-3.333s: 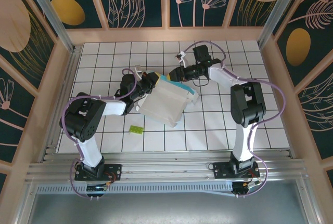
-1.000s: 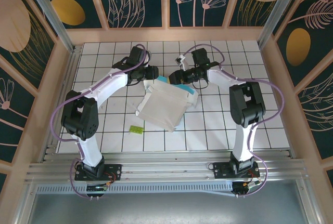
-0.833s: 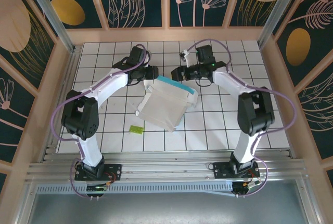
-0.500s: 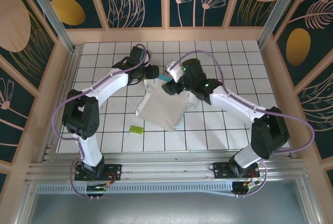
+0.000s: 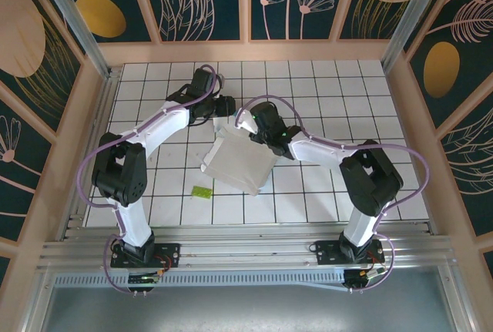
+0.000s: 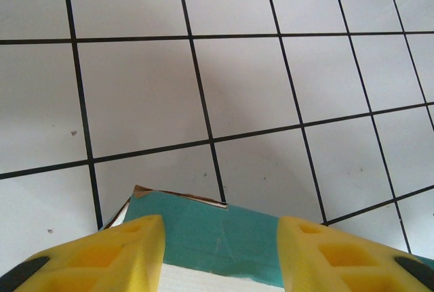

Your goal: Fold the paper box

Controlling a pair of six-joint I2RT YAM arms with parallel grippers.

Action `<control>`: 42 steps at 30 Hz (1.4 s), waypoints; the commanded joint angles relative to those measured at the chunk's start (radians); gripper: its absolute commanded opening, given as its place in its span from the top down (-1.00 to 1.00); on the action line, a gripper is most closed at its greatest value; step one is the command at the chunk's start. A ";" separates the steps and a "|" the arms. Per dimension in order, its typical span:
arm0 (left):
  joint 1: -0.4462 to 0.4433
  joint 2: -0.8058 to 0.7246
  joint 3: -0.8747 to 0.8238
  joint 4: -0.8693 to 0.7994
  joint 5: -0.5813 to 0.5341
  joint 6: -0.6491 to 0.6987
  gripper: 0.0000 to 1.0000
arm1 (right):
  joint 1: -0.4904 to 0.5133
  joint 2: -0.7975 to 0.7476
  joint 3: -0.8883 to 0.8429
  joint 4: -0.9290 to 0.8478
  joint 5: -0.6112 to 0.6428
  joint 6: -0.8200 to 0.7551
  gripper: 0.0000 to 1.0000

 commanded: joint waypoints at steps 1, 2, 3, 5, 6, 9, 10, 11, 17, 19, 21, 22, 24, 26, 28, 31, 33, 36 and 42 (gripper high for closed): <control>0.002 0.012 -0.015 -0.014 0.022 -0.015 0.06 | 0.014 0.001 -0.002 0.102 0.053 -0.047 0.08; 0.002 0.012 -0.013 -0.015 0.021 -0.015 0.06 | 0.014 -0.002 -0.009 0.111 0.051 -0.054 0.14; 0.003 0.011 -0.010 -0.017 0.020 -0.015 0.06 | 0.016 -0.006 -0.017 0.122 0.047 -0.063 0.20; 0.004 0.007 -0.007 -0.014 0.020 -0.017 0.06 | 0.016 -0.011 -0.032 0.135 0.037 -0.079 0.30; 0.006 0.002 -0.007 -0.011 0.019 -0.018 0.06 | 0.017 -0.013 -0.037 0.136 0.030 -0.087 0.36; 0.017 -0.009 -0.006 0.000 0.010 -0.009 0.05 | 0.016 -0.014 -0.039 0.128 0.020 -0.098 0.56; 0.024 -0.010 -0.003 0.001 0.008 -0.003 0.05 | 0.015 -0.017 -0.041 0.131 0.018 -0.103 0.62; 0.034 -0.008 0.001 0.000 0.010 0.002 0.05 | 0.015 -0.019 -0.044 0.136 0.018 -0.107 0.65; 0.060 0.000 0.018 -0.011 0.067 0.008 0.05 | 0.014 -0.023 -0.058 0.176 0.020 -0.149 0.67; 0.060 -0.003 0.009 -0.001 0.085 0.000 0.05 | 0.015 -0.022 -0.060 0.180 0.021 -0.152 0.68; 0.060 -0.003 -0.004 0.007 0.090 -0.008 0.05 | 0.016 -0.022 -0.060 0.183 0.021 -0.154 0.68; 0.060 -0.004 -0.013 0.013 0.093 -0.012 0.05 | 0.016 -0.024 -0.062 0.185 0.021 -0.156 0.68; 0.060 -0.004 -0.028 0.026 0.108 -0.025 0.06 | 0.014 -0.023 -0.061 0.188 0.019 -0.155 0.69; 0.060 -0.004 -0.044 0.052 0.150 -0.045 0.07 | 0.016 -0.019 -0.061 0.188 0.020 -0.153 0.69; 0.060 -0.006 -0.067 0.095 0.204 -0.080 0.09 | 0.014 -0.015 -0.059 0.189 0.021 -0.143 0.69; 0.060 -0.005 -0.098 0.151 0.274 -0.122 0.09 | 0.016 -0.011 -0.056 0.189 0.021 -0.131 0.69; 0.060 -0.006 -0.118 0.172 0.288 -0.139 0.10 | 0.016 -0.011 -0.054 0.191 0.021 -0.128 0.69; 0.059 -0.011 -0.153 0.233 0.340 -0.177 0.10 | 0.016 -0.010 -0.054 0.197 0.017 -0.122 0.69; 0.060 -0.027 -0.191 0.315 0.387 -0.223 0.12 | 0.017 -0.002 -0.049 0.208 0.018 -0.116 0.68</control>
